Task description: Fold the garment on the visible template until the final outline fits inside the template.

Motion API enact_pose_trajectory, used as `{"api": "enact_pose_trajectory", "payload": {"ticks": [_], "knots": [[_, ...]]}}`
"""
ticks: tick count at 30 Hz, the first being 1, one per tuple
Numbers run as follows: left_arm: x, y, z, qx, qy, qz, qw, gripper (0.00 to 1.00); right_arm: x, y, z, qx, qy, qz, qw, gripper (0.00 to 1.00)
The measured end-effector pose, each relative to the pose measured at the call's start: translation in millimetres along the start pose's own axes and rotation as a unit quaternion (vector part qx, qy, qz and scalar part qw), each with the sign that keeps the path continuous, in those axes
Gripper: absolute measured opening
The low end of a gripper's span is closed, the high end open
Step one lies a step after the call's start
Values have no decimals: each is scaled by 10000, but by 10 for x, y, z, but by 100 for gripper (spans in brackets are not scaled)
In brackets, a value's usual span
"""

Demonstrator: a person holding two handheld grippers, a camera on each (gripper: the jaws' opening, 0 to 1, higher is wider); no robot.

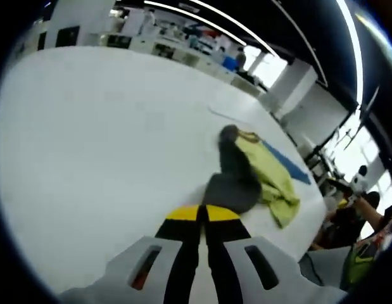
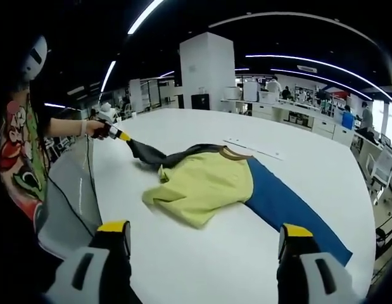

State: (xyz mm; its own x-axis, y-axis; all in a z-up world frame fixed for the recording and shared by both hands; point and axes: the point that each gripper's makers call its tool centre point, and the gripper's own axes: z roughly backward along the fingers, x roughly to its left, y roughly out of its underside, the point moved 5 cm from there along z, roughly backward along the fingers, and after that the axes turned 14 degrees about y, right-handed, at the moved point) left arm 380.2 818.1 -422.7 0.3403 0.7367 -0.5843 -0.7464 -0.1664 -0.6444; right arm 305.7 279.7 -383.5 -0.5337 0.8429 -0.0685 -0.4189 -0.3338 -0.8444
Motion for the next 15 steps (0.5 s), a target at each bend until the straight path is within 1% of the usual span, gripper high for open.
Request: {"api": "enact_pose_trajectory", "payload": {"ticks": [1,2,4,5,8,9,10,11,14,15], "knots": [[46,-1,38,-21,-106,73,9999,0,-1,4,-3,12,-1,-4,10000,98],[78,-8,69,-27,-122,42,9999,0,-1,8,-5,26,-3,3,10000,98],[205,-22,156,-54,-312,84,9995,0,2,12,-13,45,-13,20,10000,98],[302,-34,202,-48,-470,113,9988,0,4,12,-20,55,-20,-9,10000,98],[450,-87,254,-72,-624,152,9979,0,8,11,-42,81,-28,14,10000,98],[536,-121,263,-69,-697,165,9974,0,8,7,-53,90,-34,14,10000,98],[564,-133,265,-71,-730,171,9972,0,10,4,-59,99,-39,16,9999,98],[702,-173,270,-47,-821,173,9965,0,10,-1,-68,108,-39,28,9999,98],[948,-237,250,87,-980,158,9950,0,6,-12,-80,123,-21,49,9999,98],[1055,-259,240,165,-1082,118,9939,0,-2,-13,-84,123,14,42,9999,98]]}}
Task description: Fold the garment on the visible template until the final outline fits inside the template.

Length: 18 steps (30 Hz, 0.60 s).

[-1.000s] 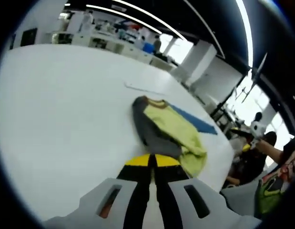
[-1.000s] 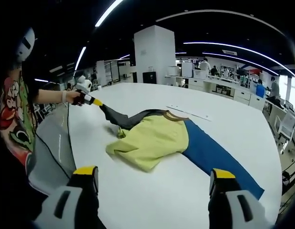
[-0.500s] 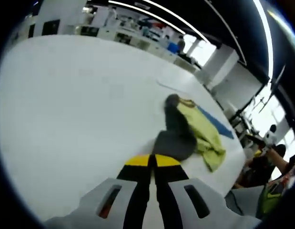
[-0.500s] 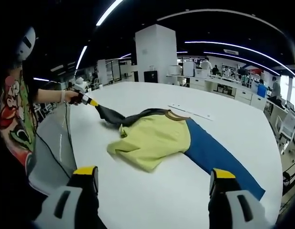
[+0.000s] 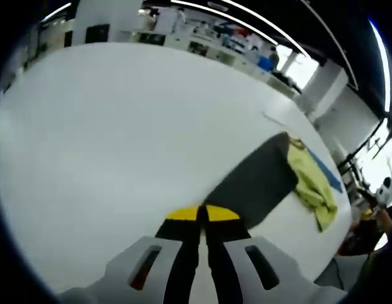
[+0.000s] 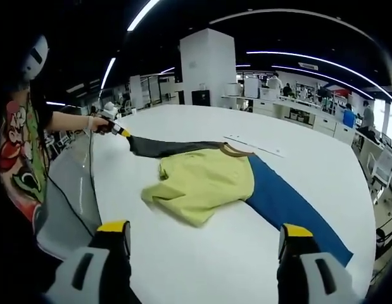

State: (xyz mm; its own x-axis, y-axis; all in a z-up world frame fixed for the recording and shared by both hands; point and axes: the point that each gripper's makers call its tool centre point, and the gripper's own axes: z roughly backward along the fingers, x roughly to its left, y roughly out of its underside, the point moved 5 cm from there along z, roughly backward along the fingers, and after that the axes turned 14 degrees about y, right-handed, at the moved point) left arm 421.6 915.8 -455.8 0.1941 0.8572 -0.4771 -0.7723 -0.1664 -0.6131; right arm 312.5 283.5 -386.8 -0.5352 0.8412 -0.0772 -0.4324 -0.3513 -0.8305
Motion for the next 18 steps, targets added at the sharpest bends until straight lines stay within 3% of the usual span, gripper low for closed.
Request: {"api": "enact_pose_trajectory", "payload": {"ticks": [5,12,18], "knots": [[236,-164,-148,20,-87,-60,9999,0,-22,26,2,101,94,7,9999,98],[453,-356,-421,291,-232,-374,9986,0,-27,78,-19,312,156,-35,9994,98],[554,-409,-508,742,-409,-657,9942,0,7,31,-65,312,147,-9,9994,98]]}}
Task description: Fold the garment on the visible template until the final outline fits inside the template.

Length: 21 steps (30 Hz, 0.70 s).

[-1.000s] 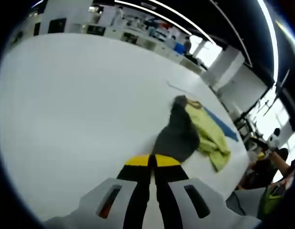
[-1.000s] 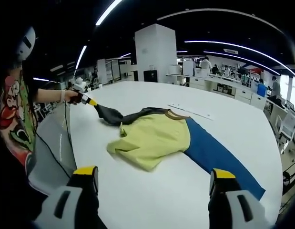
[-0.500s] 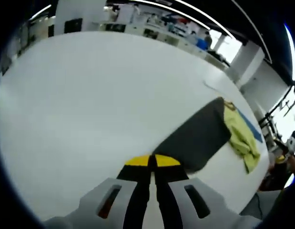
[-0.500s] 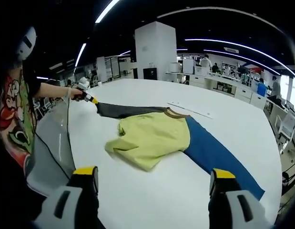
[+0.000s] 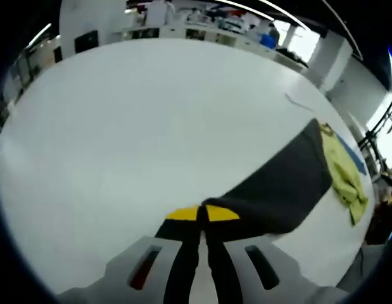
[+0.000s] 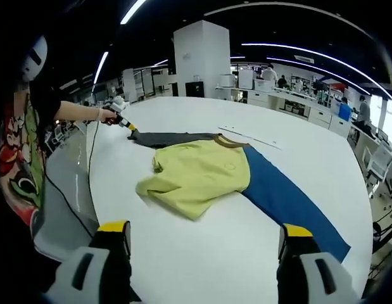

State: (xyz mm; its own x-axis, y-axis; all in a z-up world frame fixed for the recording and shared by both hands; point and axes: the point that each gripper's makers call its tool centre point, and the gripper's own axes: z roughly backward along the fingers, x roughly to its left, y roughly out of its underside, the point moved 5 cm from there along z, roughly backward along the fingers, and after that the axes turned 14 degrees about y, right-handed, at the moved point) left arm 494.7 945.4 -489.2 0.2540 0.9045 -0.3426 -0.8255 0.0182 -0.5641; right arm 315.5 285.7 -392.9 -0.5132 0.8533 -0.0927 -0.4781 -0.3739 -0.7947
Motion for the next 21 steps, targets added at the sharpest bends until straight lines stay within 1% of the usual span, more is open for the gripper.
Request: {"api": "enact_pose_trajectory", "payload": {"ticks": [1,2,3,5,10,14,18,21], "knots": [[6,-1,-6,48,-25,-22,10000,0,2,-3,-3,-3,-1,1,10000,98],[8,14,-10,198,-53,-91,9997,0,7,-12,-13,-13,-3,12,10000,98],[13,13,-17,255,-57,-193,9995,0,8,-16,-19,-16,-6,16,10000,98],[8,15,-39,329,-64,-254,9991,0,11,-27,-36,-23,-9,5,10000,98],[26,-30,-98,454,-117,-452,9979,0,-20,-36,-64,-42,12,-3,10000,98],[55,-105,-145,457,-159,-517,9975,0,-52,-34,-75,-41,51,1,10000,98],[81,-179,-179,544,-211,-781,9952,0,-68,-15,-84,-8,84,-3,10000,97],[83,-190,-182,592,-241,-821,9946,0,-58,-12,-83,-12,90,-33,10000,97]]}}
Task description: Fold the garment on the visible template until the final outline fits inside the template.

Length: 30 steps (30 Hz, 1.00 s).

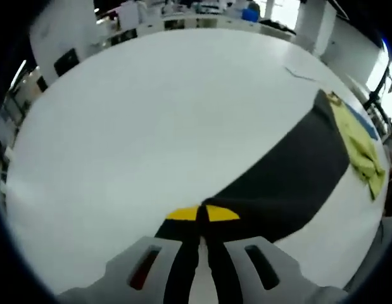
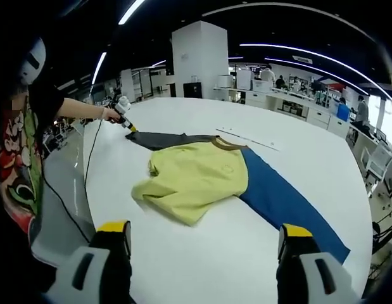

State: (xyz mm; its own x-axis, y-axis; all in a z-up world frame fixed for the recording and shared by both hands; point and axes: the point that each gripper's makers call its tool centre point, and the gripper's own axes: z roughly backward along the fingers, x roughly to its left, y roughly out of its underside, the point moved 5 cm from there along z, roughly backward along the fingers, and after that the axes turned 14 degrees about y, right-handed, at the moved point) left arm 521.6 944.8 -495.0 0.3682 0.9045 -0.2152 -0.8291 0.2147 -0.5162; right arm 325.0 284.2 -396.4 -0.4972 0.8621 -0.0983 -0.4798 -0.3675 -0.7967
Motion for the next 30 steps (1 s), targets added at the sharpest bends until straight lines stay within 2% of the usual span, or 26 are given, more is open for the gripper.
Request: {"api": "enact_pose_trajectory", "payload": {"ticks": [7,10,14,20,27,29,30], "knots": [[10,129,93,72,-7,-16,10000,0,38,38,8,-2,-2,-59,10000,98],[12,177,125,28,35,104,9999,0,55,53,6,8,-7,-79,10000,98],[3,192,130,-5,50,131,9999,0,80,46,-5,-8,-33,-91,10000,98],[-53,262,171,156,97,119,9998,0,97,18,-7,-43,-50,-85,9999,98],[-75,301,201,69,151,104,9998,1,108,24,16,-82,-33,-123,9999,98],[-87,303,210,43,165,36,9998,4,100,33,26,-74,-17,-137,9999,98],[-94,300,211,25,173,-34,9998,10,96,35,31,-82,-10,-147,9999,98]]}}
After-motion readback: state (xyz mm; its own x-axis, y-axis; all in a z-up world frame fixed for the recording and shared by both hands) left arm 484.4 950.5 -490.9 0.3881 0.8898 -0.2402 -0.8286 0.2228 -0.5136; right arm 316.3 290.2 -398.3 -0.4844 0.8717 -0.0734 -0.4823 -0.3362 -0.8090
